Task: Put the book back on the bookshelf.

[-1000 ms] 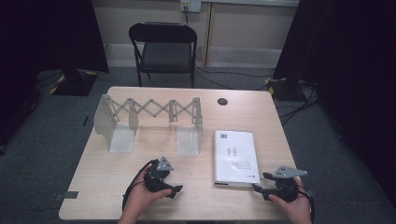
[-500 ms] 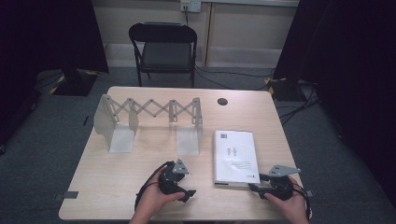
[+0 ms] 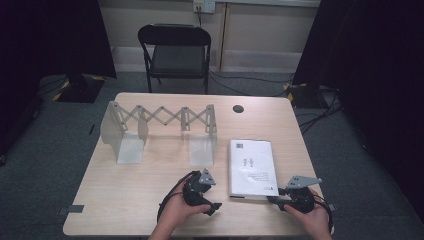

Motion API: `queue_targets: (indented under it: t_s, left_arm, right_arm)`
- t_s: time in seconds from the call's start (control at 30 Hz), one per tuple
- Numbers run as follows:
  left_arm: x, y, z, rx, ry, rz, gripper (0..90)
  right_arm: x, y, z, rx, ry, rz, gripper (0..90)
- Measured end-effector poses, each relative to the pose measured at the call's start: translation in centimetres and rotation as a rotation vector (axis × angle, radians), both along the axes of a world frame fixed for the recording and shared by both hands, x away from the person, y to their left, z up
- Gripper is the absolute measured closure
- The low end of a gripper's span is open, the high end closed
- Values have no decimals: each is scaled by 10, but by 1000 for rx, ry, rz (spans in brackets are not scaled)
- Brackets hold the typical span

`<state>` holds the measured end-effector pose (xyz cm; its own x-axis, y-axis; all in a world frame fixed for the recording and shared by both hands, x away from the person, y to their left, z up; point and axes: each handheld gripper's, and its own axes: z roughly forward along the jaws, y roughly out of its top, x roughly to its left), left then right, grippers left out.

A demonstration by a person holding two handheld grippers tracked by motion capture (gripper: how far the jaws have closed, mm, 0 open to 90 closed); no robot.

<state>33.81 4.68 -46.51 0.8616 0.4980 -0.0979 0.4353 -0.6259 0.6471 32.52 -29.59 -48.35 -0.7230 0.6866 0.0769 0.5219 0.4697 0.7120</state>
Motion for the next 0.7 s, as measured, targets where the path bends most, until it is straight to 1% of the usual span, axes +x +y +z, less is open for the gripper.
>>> queue_targets:
  t_s: [0.07, 0.1, 0.13, 0.23, 0.33, 0.4, 0.53, 0.6, 0.63, 0.7]
  left_arm:
    - [1, -2, 2, 4, -6, -6, 164]
    - [1, -3, 2, -7, -10, -2, 161]
    - [2, -4, 3, -7, -13, 0, 161]
    - [3, -7, 6, 8, -20, -9, 161]
    - [4, -10, 8, 3, -25, -14, 161]
    - [6, -13, 11, 11, -36, -24, 160]
    - [8, -21, 13, -10, -28, -44, 161]
    - [10, -26, 14, 8, -33, -49, 161]
    - [10, -27, 14, 9, -33, -50, 161]
    - [11, -32, 15, 8, -32, -65, 161]
  right_arm:
    - [0, -1, 2, 18, -3, -2, 601]
    - [0, -1, 3, 26, -3, 0, 601]
    - [0, -1, 5, 33, -5, -3, 602]
    - [0, -1, 6, 29, -5, -2, 601]
    - [0, -1, 7, 42, -6, -4, 603]
    - [0, -1, 9, 45, -13, -2, 603]
    - [0, -1, 11, 52, -16, -1, 606]
    - [-1, -1, 12, 63, -23, -8, 612]
    - [-1, 0, 15, 66, -32, -9, 618]
    - [-1, 0, 15, 69, -31, -9, 619]
